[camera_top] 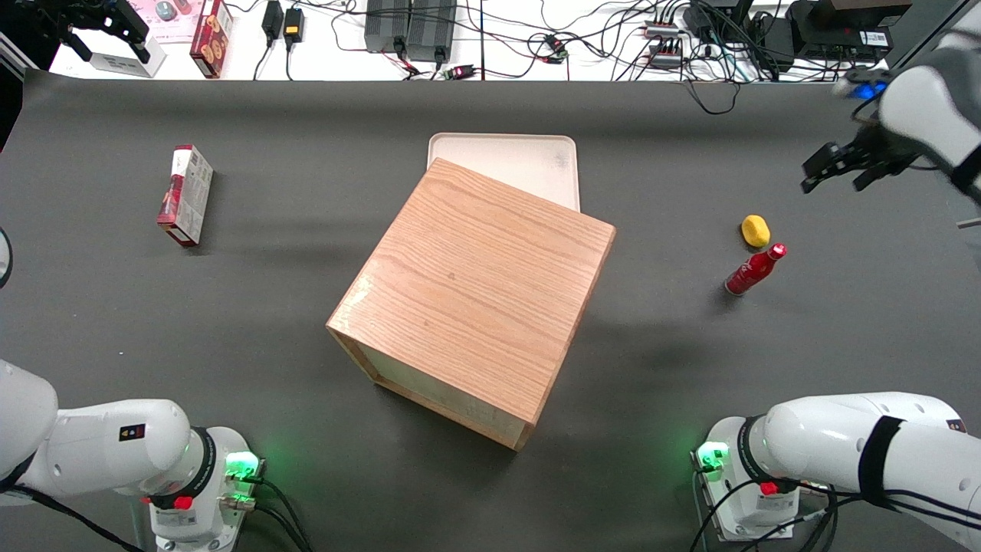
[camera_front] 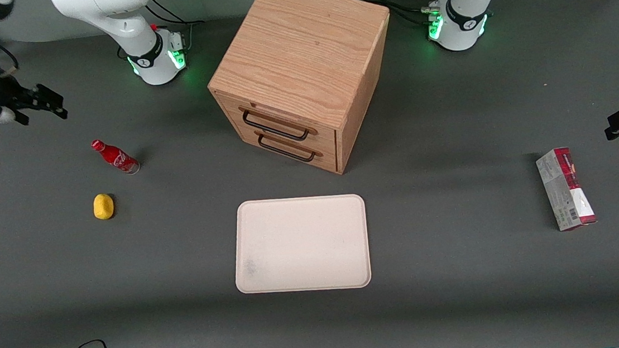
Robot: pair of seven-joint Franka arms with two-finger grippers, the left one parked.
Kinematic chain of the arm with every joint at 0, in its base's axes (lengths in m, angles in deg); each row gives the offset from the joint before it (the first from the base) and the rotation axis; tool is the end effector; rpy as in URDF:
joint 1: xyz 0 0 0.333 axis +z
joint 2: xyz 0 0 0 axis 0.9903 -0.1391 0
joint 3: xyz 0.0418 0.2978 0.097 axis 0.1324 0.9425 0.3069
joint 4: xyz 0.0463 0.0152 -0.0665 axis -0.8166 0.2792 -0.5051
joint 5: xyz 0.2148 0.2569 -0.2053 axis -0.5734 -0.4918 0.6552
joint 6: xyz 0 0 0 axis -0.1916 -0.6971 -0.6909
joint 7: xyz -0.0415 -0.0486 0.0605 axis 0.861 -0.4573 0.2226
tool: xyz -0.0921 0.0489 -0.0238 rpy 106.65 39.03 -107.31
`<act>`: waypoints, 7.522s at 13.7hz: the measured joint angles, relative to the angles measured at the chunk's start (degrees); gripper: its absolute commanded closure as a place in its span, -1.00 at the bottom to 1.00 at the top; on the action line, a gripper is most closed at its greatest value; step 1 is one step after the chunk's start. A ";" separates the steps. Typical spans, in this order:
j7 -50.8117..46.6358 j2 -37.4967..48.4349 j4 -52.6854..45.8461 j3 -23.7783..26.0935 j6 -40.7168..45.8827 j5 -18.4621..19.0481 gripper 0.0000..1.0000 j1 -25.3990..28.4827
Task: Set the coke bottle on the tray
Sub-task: 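Lower the open right gripper around the bottle's body, then close the right gripper on the bottle and lift it, then carry the bottle with the right gripper over the white tray, then stand the bottle upright on the tray and open the right gripper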
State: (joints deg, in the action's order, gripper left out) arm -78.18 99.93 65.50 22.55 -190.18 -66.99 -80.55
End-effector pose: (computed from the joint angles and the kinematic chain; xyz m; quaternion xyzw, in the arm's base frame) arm 0.3987 -0.0682 0.5002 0.9999 0.0130 -0.0085 0.0012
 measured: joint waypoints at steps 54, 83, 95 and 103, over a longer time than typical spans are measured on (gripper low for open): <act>1.87 -14.71 -34.89 -3.03 21.93 -0.35 1.00 4.10; -21.31 -72.16 -85.52 6.26 12.59 -7.18 1.00 25.31; -21.31 -81.83 -85.65 6.11 5.04 -7.17 0.64 25.00; -21.98 -82.01 -86.66 6.06 4.57 -7.17 -1.00 24.96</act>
State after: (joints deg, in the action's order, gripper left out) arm -100.16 17.92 -21.15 28.61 -185.60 -74.16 -55.59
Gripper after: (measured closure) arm 0.110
